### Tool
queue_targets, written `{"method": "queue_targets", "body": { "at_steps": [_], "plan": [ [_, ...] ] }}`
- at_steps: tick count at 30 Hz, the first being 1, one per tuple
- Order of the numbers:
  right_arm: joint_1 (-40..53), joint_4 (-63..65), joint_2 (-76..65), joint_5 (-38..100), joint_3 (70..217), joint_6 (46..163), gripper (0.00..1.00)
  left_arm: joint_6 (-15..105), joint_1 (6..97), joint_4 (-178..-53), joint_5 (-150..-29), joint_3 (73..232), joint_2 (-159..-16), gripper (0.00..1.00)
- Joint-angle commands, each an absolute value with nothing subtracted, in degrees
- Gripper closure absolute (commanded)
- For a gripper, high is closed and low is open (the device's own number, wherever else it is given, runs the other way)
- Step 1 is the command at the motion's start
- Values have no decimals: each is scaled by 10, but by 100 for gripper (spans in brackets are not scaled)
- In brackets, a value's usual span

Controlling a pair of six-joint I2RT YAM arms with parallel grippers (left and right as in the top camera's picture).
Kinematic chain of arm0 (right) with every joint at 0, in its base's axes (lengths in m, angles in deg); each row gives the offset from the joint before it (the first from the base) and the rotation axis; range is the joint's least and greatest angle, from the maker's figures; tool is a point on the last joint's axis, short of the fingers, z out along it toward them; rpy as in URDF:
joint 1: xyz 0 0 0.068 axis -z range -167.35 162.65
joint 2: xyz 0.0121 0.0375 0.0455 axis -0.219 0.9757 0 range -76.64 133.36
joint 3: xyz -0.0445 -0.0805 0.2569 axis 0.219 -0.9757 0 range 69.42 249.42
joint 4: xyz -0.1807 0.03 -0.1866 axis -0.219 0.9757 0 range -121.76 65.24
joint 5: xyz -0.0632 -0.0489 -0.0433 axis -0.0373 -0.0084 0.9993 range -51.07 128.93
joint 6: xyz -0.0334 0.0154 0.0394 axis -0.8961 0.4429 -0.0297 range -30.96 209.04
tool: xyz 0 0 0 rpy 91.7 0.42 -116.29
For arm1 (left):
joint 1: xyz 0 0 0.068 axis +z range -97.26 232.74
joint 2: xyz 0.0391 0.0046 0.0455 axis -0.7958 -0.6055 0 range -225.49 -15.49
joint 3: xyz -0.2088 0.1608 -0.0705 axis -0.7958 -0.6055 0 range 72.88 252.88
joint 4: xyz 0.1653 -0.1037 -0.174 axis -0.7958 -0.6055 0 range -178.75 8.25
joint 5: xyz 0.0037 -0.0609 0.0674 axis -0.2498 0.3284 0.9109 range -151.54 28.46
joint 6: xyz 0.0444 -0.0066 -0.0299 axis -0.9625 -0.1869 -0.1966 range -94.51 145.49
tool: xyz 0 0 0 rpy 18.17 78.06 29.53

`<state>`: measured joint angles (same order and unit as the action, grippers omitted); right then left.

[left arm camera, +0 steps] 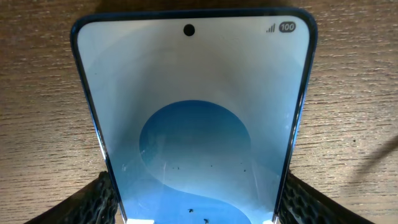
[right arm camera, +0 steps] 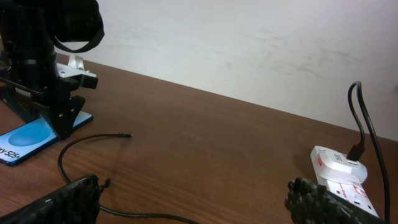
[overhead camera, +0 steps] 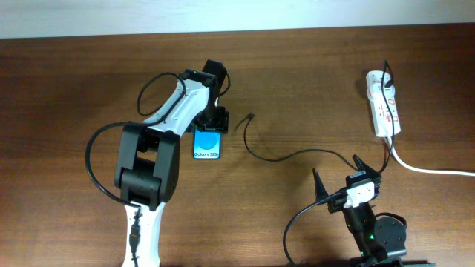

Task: Plug charger to phone and switch on socket
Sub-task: 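Close the left gripper on the phone's top edge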

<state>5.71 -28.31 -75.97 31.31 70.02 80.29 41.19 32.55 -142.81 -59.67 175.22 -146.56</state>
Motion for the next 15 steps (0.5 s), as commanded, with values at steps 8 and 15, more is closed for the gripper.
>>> {"method": "queue_targets", "body": {
  "at_steps": [8, 15],
  "plan": [
    [59, -281, -764, 305, 697, 809, 2, 413, 341, -1460, -592, 1765, -1470, 26],
    [59, -281, -764, 305, 697, 809, 2, 423, 344, -1462, -607, 1772, -1470, 37]
  ]
}}
